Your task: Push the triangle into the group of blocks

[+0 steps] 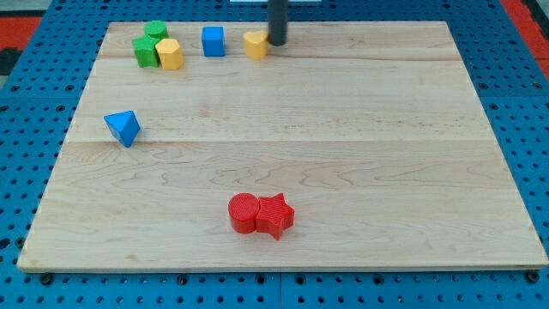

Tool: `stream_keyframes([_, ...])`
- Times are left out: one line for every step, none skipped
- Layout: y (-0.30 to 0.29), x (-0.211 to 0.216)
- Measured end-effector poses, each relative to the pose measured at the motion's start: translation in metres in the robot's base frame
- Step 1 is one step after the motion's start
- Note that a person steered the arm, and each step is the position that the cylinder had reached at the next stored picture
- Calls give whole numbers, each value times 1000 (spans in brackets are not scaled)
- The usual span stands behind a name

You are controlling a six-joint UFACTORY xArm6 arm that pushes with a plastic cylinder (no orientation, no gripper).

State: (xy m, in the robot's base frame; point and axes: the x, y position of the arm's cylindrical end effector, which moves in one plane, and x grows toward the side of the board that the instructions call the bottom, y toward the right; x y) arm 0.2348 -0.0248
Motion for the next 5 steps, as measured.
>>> stream_keyframes([-35, 0])
stream_keyframes([-47, 18])
stream_keyframes([-5, 84])
stream_keyframes([-39, 181])
stream_keyframes([-107, 246])
